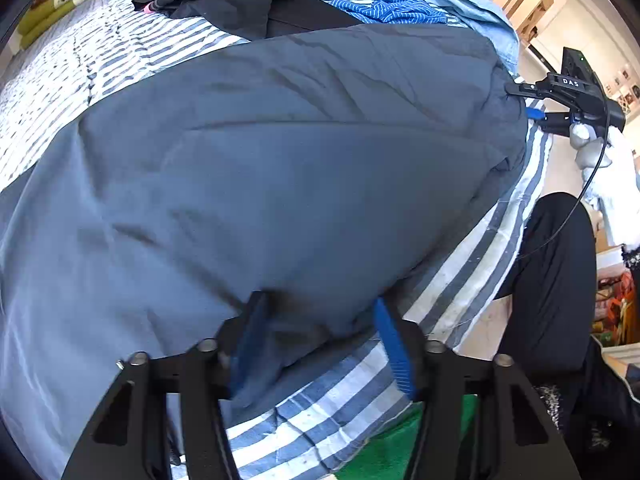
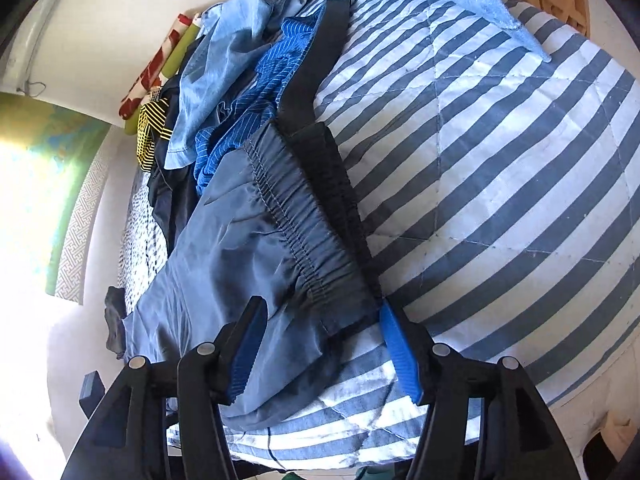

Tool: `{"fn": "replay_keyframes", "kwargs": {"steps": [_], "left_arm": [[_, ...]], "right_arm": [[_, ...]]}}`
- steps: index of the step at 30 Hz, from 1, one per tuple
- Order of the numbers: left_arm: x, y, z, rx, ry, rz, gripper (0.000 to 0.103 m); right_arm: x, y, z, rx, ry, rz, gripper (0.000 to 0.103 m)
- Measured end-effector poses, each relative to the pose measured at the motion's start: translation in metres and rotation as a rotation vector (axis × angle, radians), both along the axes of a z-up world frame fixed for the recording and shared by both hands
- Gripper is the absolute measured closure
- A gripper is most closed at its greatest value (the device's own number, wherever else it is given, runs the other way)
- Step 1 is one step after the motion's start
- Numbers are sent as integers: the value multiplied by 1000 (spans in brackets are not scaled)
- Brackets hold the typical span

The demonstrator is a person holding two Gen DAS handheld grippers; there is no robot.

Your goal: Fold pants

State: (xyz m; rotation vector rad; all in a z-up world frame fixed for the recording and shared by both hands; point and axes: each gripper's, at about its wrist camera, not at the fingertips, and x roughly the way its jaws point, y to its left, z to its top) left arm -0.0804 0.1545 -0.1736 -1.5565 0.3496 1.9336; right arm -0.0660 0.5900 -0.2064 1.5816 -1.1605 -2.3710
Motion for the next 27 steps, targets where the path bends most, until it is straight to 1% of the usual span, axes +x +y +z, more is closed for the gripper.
{"fn": "replay_keyframes", "kwargs": {"steps": [1,2,3,5,8,10,11,12,13,14,15,16,18,19,21,22,23,25,26,27], "left_arm": [[1,-2,0,-8,7,-1,66],[1,-4,0,-7,2,0,81],[2,-6,1,2,-5,2,90],[3,-13,5,15,-11,13,96],[13,-21,16,51,-23,-14,96],[23,-22,21,52,-24,-52,93],[26,-22,21,45,-36,-70,87],[27,-22,20,28,-44,-79,65],[28,-23,20,19,-45,-73,53],[26,-26,22,29,-34,-60,43],[24,-30,25,45,-27,-42,42],[21,-37,27,61,-36,-23,43],[13,-54,33,94,-45,16,42],[8,-64,36,98,-41,46,42],[-1,-97,42,99,-30,133,42],[-7,-116,49,97,-14,193,42],[-11,-142,56,92,11,258,42],[-22,-205,69,60,85,409,42],[-23,-238,77,50,111,496,42],[-22,-275,83,61,119,591,42]], "right_arm": [[-1,-2,0,6,0,-4,59],[-2,-4,-1,9,-7,-8,77],[-2,-5,-4,0,-17,-19,82],[-1,-4,-6,-13,-11,-56,89],[2,-3,5,14,19,-82,95],[6,3,25,37,74,-107,96],[9,7,36,50,102,-116,96],[11,11,45,72,120,-125,96],[12,13,50,92,122,-132,96],[11,13,51,103,116,-125,96],[8,10,49,118,99,-102,96],[4,7,43,129,64,-60,92],[0,1,31,93,-2,35,89],[1,0,28,93,-22,60,87],[8,6,34,146,-2,63,84],[13,14,40,174,17,39,78],[18,20,43,181,31,17,73],[25,35,50,182,46,-25,71],[27,39,54,188,54,-35,71],[28,40,59,191,69,-37,71]]}}
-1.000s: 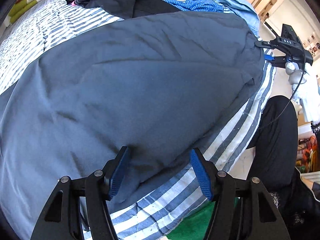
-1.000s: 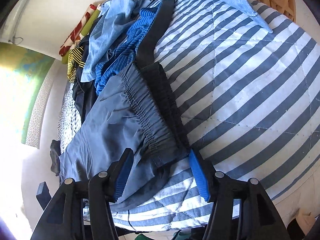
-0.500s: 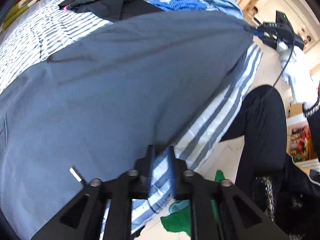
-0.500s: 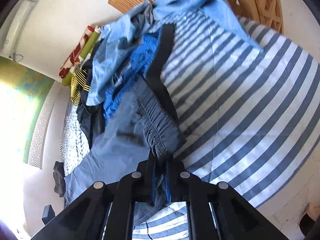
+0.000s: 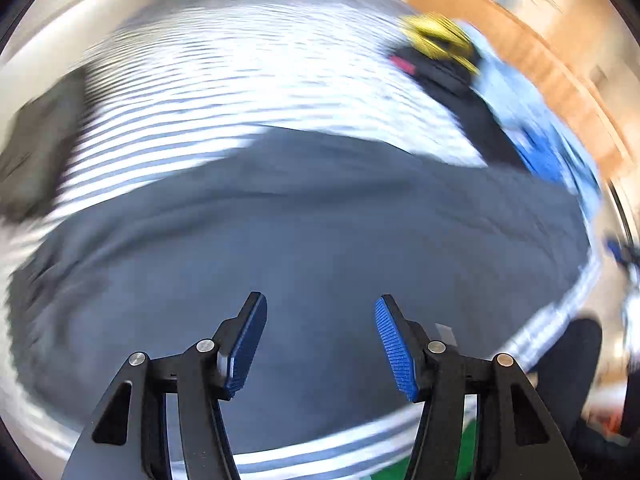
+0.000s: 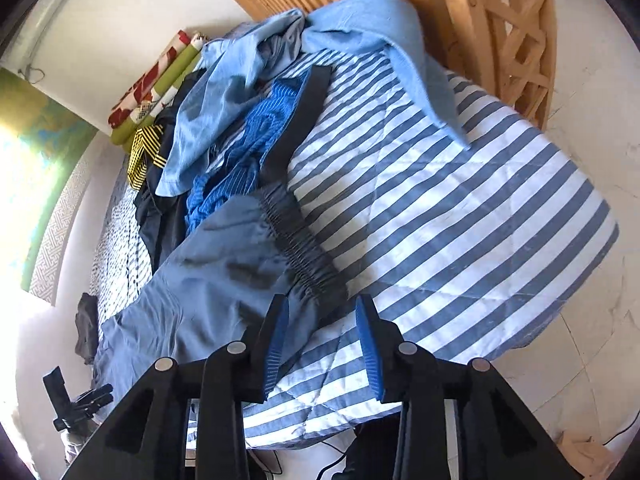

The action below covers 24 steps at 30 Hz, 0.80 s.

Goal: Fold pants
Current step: 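Lay the cuff flat on the bed and open the right tool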

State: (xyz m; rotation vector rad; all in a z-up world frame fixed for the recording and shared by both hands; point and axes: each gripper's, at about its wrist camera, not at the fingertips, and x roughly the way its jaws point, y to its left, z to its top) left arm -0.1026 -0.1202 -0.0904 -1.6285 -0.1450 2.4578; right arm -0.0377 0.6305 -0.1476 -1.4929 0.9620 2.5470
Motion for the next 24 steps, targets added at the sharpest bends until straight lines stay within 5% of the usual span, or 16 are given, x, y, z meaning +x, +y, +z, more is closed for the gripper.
{"fn": "replay_keyframes", "kwargs": {"steps": [2,5,8,16,18,24], "left_arm": [[9,-72,11,8,26,183,41],[27,-158,13,-78,48,395,31],[45,-229,4,-39,17,529,28],[51,-283,-74,53,-115,622,24],[53,-280,-81,49,-101,608,42],[57,-276,-82,-54,-91,595,48]], "right_arm": [[0,-4,9,2,32,18,71],[-9,-28,22,34,67,74,71],[-25,-68,31,38,84,165,71],[-67,-175,28,36,62,364,71],[-72,-195,24,58,47,399,71],[-79,-224,21,106,22,451,71]]}}
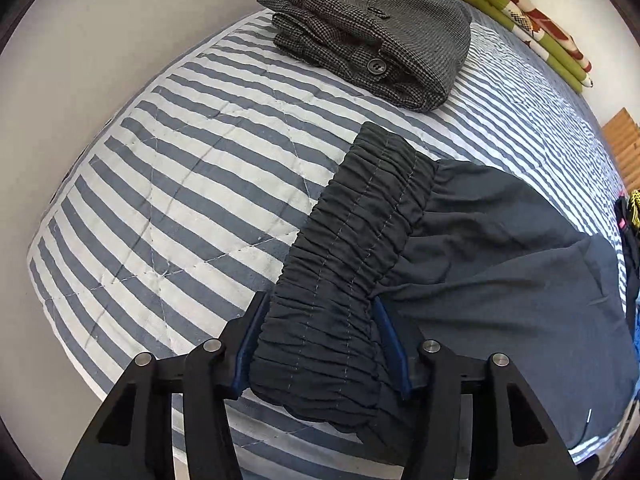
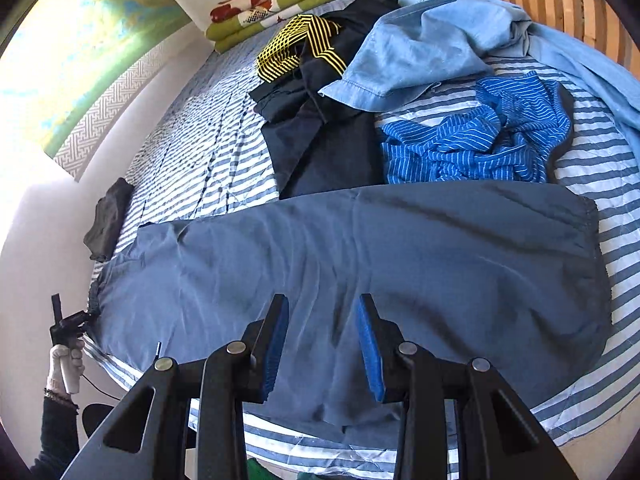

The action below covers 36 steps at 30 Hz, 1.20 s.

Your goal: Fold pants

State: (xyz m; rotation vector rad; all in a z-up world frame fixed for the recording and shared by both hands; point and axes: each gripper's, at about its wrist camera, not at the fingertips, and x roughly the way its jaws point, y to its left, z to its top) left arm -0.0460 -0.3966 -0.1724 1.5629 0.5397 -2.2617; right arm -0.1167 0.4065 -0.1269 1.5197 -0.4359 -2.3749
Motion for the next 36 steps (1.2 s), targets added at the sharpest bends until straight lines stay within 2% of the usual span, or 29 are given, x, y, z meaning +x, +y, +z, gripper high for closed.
{"fn": "replay_keyframes", "kwargs": {"steps": [4,6,8,11,14,16,17,19,21,23,24,27,29,31,34,36], "left_arm": [[1,11,10,-42,2,10,58],[0,19,17,-96,-2,1,67],[0,21,27,-114,11,9,73],[-2,17,37,-135,-4,7,73],[-12,15,29,-127,-72,-1,65],[-12,16,35,-150,-77,17,54],[-12,16,40,-152,-71,30,43],[-13,17,52,-173,-60,54,41],[-13,22,70,-214,-39,74,41],[-19,37,87,-249,7,53,41],[-22,50,96,-250,37,26,41],[-41,117,116,-210,100,-134,41],[-56,183,122,-190,124,-279,41],[-73,257,122,-151,146,-446,41],[-86,378,116,-84,155,-704,41],[-86,456,107,-39,151,-852,41]], "right_arm": [[2,24,12,17,39,-40,70],[5,52,14,33,49,-113,67],[7,88,9,56,45,-200,67],[12,143,-5,94,11,-320,67],[18,191,-27,46,-57,-418,67],[25,214,-39,22,-68,-461,66],[27,222,-45,-8,-75,-465,66],[27,231,-56,-75,-90,-445,64],[22,234,-64,-89,-99,-413,62],[18,233,-70,-110,-106,-395,62],[18,231,-70,-113,-96,-395,62],[24,225,-65,-157,-62,-365,64],[27,219,-62,-169,-71,-356,84],[28,214,-56,-183,-77,-347,90],[27,202,-41,-220,-38,-299,94],[22,193,-31,-149,-29,-284,94]]}}
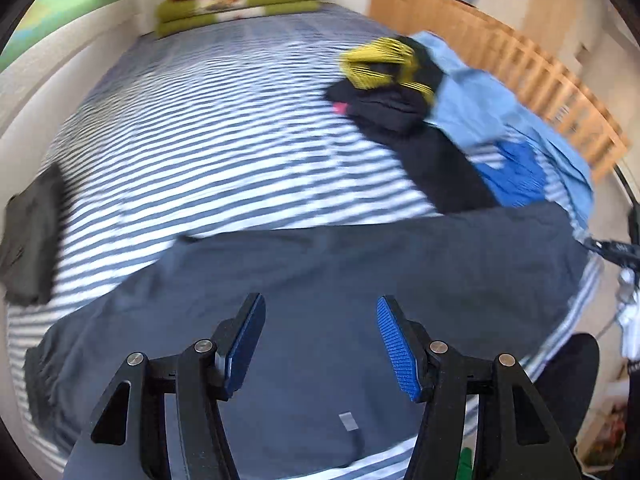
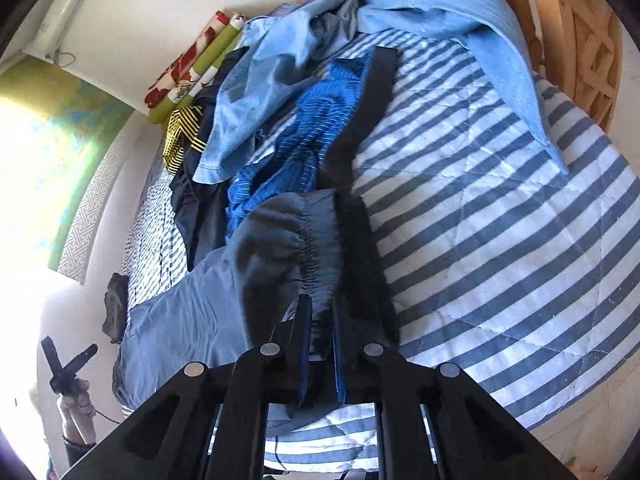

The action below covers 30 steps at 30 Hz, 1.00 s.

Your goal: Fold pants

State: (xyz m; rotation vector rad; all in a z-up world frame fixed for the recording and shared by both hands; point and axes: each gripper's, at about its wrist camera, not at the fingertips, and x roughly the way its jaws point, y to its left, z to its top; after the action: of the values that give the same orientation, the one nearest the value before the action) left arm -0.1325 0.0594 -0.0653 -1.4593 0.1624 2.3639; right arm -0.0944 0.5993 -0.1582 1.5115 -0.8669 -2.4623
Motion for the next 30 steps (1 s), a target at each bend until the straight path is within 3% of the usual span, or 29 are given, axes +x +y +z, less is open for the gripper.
{"fn": "replay_keyframes", "kwargs": {"steps": [1,4,8,9,11,14,16,19,20,22,24,26,30], "left_arm": [[3,45,-5,12,-18,-87,41],[19,160,-20,58,-57,-287,40],[44,293,-46,57,-97,-488,35],[50,319,-51,58,-105,-523,35],[62,368,-60,60,-111,-592,35],[82,424,-69,-27,-9,-694,31],[85,455,-84,-90,5,-732,27],[72,479,-116,-191,-34,-711,27],[66,481,-124,-205,-42,-708,37],[53,471,-126,-123,-64,-682,49],[37,461,-122,-69,-102,-625,89],[20,448,-117,40,-175,-571,96],[-3,418,-116,214,-265,-476,96]], "right_arm": [[-3,-3,1,46,-13,9,94],[-10,3,-17,42,-94,18,94],[-12,17,-43,42,-146,6,89],[-10,22,-45,23,-140,-4,85],[-4,32,-48,-35,-119,-20,65],[7,43,-48,-63,-100,-32,63],[15,52,-48,-111,-88,-46,63],[23,63,-48,-161,-80,-80,63],[25,66,-47,-169,-77,-88,63],[28,68,-47,-192,-72,-96,63],[31,69,-46,-207,-68,-96,63],[33,69,-46,-217,-68,-94,60],[31,61,-50,-310,-50,-94,53]]}}
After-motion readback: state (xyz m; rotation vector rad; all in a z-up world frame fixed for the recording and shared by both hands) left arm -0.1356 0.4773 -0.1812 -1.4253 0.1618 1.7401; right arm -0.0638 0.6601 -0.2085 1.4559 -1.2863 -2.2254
